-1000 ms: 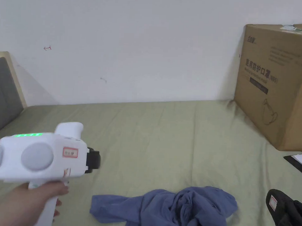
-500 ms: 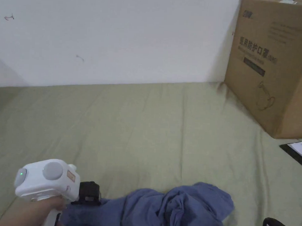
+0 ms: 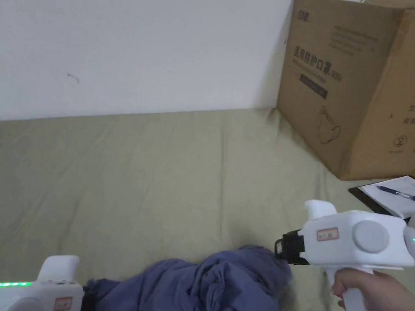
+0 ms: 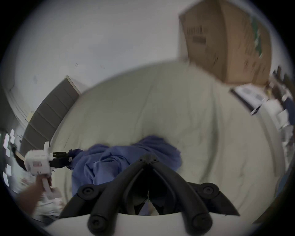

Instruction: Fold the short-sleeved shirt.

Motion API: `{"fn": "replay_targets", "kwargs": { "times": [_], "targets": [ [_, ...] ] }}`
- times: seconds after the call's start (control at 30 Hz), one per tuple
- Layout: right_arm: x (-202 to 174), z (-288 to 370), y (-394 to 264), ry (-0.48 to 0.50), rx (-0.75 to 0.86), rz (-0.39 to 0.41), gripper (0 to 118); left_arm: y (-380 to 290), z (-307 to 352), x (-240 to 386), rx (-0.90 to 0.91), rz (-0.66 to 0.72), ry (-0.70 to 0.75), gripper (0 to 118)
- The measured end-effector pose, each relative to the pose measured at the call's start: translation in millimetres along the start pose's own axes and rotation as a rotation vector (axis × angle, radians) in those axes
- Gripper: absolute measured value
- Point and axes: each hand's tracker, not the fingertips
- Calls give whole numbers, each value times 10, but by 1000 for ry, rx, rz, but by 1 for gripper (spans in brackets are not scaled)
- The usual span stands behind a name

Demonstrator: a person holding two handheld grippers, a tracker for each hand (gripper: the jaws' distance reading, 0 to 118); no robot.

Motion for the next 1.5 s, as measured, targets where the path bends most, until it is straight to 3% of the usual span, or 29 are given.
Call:
{"fn": "replay_targets", "kwargs": {
  "times": [0.03, 0.07, 0.13, 0.17, 0.23, 0.3, 0.33, 0.4, 0.43, 0.53, 0.67, 0.77, 0.9, 0.97, 1.03, 1.13, 1.23, 1.5],
  "targets": [
    [115, -170, 115, 38, -51, -66, 0, -17, 36, -31, 14, 35, -17, 3],
    [197, -293, 191, 8, -75, -138, 24, -37, 73, -31, 26, 68, -31, 3],
    [257, -533, 290, -97, -137, -203, 102, -75, 144, -76, 50, 103, -36, 3],
    [260, -598, 272, -116, -145, -195, 116, -88, 171, -93, 51, 107, -42, 3],
    [193, -647, 312, -88, -118, -148, 104, -136, 242, -77, 59, 95, -36, 3],
    [39, -741, 226, -122, -210, -63, 101, -158, 274, -76, 62, 73, -7, 3],
    [-21, -757, 200, -119, -246, -12, 91, -158, 282, -79, 58, 67, -7, 3],
    [-129, -753, 127, -128, -287, 91, 26, -150, 281, -86, 34, 66, -17, 3],
    [-151, -756, 134, -147, -297, 110, 7, -142, 291, -89, 26, 66, -18, 3],
    [-169, -515, 91, -115, -239, 89, 7, -107, 406, -121, 26, 81, -24, 3],
    [-178, 228, 181, -56, -65, 158, 7, 24, 840, -202, 60, 133, -86, 3],
    [-207, 971, 323, 104, 71, 176, 7, 296, 1356, -227, 142, 74, -46, 3],
    [-450, 1900, 557, 97, 252, 243, 7, 721, 2097, -325, 287, 187, -100, 3],
    [-612, 2331, 619, 87, 353, 300, 7, 914, 2458, -361, 358, 229, -108, 3],
    [-738, 2686, 696, 2, 412, 348, 7, 1087, 2799, -329, 423, 196, -67, 3],
    [-829, 3062, 869, -99, 434, 376, 7, 1311, 3251, -289, 526, 160, -81, 3],
    [-970, 3339, 1006, -138, 525, 418, 7, 1545, 3578, -167, 578, 164, -109, 3],
    [-1367, 3542, 1538, -280, 686, 418, 7, 2287, 3796, 100, 644, 92, -9, 3]
  ]
}}
